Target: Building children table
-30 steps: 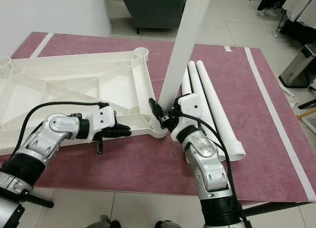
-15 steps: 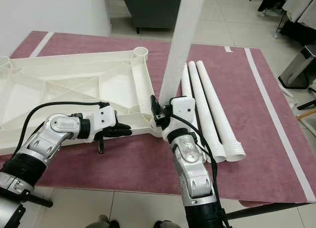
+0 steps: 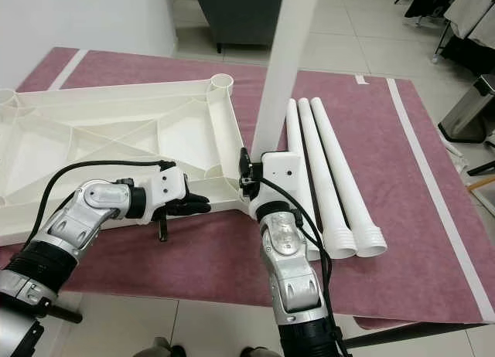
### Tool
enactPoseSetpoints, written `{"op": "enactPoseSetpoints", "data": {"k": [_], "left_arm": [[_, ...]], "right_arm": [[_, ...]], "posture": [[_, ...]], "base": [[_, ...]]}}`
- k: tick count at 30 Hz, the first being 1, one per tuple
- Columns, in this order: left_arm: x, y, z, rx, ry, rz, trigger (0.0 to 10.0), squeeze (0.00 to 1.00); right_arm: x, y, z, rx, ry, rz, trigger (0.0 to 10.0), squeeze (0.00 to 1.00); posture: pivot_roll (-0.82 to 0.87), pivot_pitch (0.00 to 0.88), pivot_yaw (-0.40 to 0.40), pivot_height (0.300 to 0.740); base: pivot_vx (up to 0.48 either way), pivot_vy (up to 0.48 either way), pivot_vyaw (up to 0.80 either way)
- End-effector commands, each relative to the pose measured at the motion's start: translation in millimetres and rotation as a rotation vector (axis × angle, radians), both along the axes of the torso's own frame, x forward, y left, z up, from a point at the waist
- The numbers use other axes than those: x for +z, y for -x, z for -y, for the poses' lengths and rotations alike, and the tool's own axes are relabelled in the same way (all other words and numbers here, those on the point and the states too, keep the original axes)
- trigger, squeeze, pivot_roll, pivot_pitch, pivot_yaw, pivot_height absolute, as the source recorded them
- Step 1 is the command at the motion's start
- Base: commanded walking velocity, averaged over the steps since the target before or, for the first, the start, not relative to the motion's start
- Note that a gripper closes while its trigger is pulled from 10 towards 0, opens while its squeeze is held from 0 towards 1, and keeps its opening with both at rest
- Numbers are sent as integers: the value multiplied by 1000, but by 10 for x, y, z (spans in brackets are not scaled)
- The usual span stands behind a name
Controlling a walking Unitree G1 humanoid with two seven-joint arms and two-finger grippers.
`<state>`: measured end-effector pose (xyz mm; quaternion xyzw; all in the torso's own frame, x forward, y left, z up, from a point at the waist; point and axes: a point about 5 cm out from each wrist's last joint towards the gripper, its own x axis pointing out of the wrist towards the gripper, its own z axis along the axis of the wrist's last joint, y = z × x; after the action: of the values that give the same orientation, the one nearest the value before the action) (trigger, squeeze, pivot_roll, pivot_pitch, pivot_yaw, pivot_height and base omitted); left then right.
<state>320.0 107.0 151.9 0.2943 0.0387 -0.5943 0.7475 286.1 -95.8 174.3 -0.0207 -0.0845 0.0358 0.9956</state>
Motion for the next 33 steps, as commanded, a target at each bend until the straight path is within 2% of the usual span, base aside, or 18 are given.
{"op": "enactPoseSetpoints", "data": {"k": [1,6,9,16,18,21,22,28,29,32,33], "left_arm": [[-113,27,-103,40,-20,-38,10000,0],[-114,28,-105,42,-20,-38,10000,0],[-115,29,-109,42,-21,-37,10000,0],[-115,30,-101,40,-21,-37,10000,0],[-115,29,-97,40,-21,-35,10000,0],[-115,29,-97,40,-21,-35,10000,0],[-114,28,-97,41,-21,-35,10000,0],[-115,27,-98,44,-21,-34,10000,0],[-115,27,-98,45,-20,-33,10000,0],[-115,27,-98,45,-20,-33,10000,0],[-116,27,-99,46,-20,-33,10000,0]], "right_arm": [[-656,43,367,-203,123,-332,10000,0],[-673,56,393,-241,94,-340,10000,0],[-746,103,426,-298,56,-390,10000,0],[-738,104,394,-294,43,-388,10000,0],[-706,80,376,-274,46,-368,10000,318],[-706,80,376,-274,46,-368,10000,318],[-683,65,364,-257,44,-354,10000,1000],[-605,23,326,-201,31,-313,10000,1000],[-554,4,293,-153,21,-287,10000,0],[-554,4,293,-153,21,-287,10000,0],[-501,-10,258,-104,15,-259,10000,0]], "posture": [[45,138,4,740],[45,138,3,740],[44,139,7,740],[43,140,7,740],[44,138,6,740],[44,138,6,740],[44,138,6,740],[46,137,3,740],[46,137,3,740],[46,137,3,740],[46,136,2,740]], "base": [[0,0,0],[0,0,0],[0,0,0],[0,0,0],[0,0,0],[0,0,0],[0,0,0],[0,0,0],[0,0,0],[0,0,0],[0,0,0]]}}
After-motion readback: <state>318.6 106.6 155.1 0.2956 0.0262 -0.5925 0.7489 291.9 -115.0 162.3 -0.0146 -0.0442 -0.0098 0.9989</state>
